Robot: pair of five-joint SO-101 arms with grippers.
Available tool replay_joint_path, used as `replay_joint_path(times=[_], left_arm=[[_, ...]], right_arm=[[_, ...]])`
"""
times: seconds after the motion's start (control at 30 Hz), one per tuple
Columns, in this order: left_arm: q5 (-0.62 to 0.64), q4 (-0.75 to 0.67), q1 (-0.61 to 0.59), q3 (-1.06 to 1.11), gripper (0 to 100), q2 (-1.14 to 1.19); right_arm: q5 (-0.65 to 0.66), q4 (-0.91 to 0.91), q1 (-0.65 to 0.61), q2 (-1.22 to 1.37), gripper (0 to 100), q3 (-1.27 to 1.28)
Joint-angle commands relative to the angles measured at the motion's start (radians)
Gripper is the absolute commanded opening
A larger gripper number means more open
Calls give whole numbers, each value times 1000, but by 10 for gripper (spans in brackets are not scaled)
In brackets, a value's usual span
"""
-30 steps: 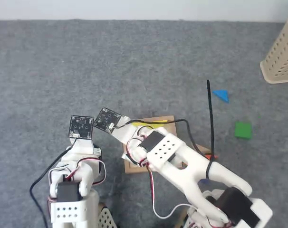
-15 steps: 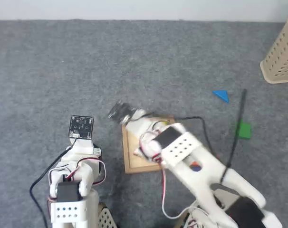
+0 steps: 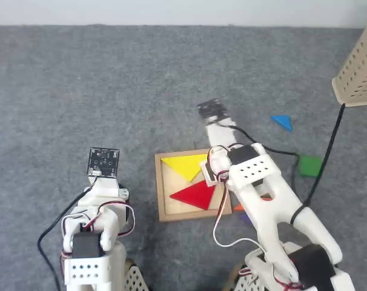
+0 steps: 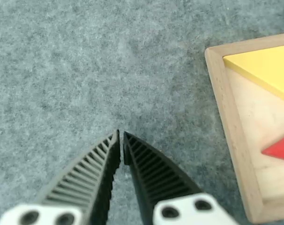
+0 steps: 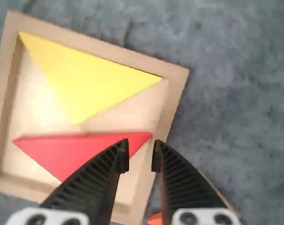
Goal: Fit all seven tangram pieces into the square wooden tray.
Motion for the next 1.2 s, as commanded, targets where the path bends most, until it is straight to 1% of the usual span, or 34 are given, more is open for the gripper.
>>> replay_joint_path(times=[0.0,0.07,0.13,0.17,0.23,0.37,0.43,0.53,0.63,0.7,0.83,1.03,1.17], left_arm=[[8,6,-2,-5,11,-6],[8,6,-2,-5,11,-6],[8,6,-2,-5,11,-6],[8,6,-2,-5,11,-6],[8,6,-2,-5,11,-6],[8,6,-2,-5,11,-6],[8,6,-2,-5,11,-6],[8,6,-2,-5,11,-6],[8,6,-3,-5,11,-6],[8,6,-2,-5,11,-6],[8,6,-2,-5,11,-6],[8,6,-2,-5,11,-6],[8,6,-2,-5,11,-6]], right_arm=[[-238,-5,12,-1,178,-23],[-328,-1,12,-1,249,-21],[-436,-1,12,1,298,-21],[-479,-1,7,1,307,-21],[-514,-1,-22,1,307,-21],[-516,-12,-117,51,299,-26],[-514,-47,-131,105,256,-32],[-512,-87,-107,170,185,-57],[-516,-93,-62,189,199,-69],[-517,-93,-54,191,203,-71],[-516,-77,-79,168,203,-97],[-508,-70,-156,163,202,-123],[-420,-70,-170,165,202,-130]])
